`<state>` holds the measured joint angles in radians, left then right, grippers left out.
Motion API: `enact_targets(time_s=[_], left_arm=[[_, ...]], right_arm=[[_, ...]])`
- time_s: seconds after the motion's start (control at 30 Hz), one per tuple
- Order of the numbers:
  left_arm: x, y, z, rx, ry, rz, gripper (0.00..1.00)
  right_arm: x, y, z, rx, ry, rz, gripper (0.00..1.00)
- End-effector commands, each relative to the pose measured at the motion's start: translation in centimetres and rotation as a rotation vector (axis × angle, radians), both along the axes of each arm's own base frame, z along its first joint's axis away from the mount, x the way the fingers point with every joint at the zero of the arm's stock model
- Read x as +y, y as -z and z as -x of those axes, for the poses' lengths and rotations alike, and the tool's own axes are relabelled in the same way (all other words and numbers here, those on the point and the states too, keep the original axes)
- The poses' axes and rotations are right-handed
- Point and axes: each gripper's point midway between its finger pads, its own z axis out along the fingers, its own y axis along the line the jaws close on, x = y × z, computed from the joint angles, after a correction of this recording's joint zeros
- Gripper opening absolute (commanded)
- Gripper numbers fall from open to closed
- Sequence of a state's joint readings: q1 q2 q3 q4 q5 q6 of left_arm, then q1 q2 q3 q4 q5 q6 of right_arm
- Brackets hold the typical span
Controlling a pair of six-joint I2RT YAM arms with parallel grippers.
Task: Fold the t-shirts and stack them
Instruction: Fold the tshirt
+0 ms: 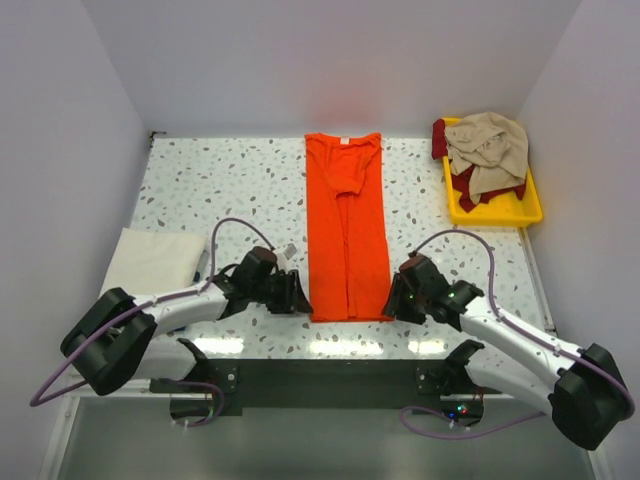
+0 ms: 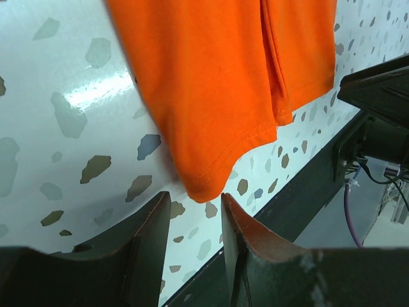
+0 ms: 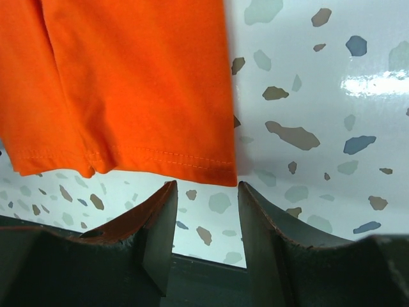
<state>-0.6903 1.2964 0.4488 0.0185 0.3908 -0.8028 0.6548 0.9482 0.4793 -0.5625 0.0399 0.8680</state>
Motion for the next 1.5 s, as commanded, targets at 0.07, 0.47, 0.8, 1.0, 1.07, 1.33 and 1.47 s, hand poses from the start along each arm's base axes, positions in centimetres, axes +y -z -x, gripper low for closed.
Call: enact_targets(time_s=[0.07,0.47,0.8,1.0,1.07,1.33,1.47], left_arm=[[-0.7,0.0,0.0,-0.016,-0.024,0.02,0.41],[-0.8,1.4,0.7,0.005,-0.064,-0.009,0.4],[-1.3,0.5,0.5,-0.019,-0.074,0.04,0.41],[-1.5,0.1,0.4,-0.024,-0.078,0.069,0.42],[-1.6,0.2,0.5,-0.023,-0.078,0.072,0.43],[-1.9,0.5,0.4,-0.016,-0.079,0.086,0.43],[-1.8,1.1,0.5,0.005,-0.085,0.069,0.42]], right_arm=[[0.3,0.8,-0.1,0.011,0.038,-0.043,0.45],[-0.4,1.6,-0.1,0.001,0.072,-0.045,0.44],[-0.4,1.0,-0.3,-0.021,0.076,-0.065,0.43],[-0.5,0.9,-0.5,-0.028,0.078,-0.058,0.43],[-0.5,1.0,-0.5,-0.029,0.078,-0.06,0.43],[-0.4,1.4,-0.5,-0.026,0.082,-0.062,0.42],[-0.2,1.7,-0.3,-0.01,0.076,-0.067,0.39]])
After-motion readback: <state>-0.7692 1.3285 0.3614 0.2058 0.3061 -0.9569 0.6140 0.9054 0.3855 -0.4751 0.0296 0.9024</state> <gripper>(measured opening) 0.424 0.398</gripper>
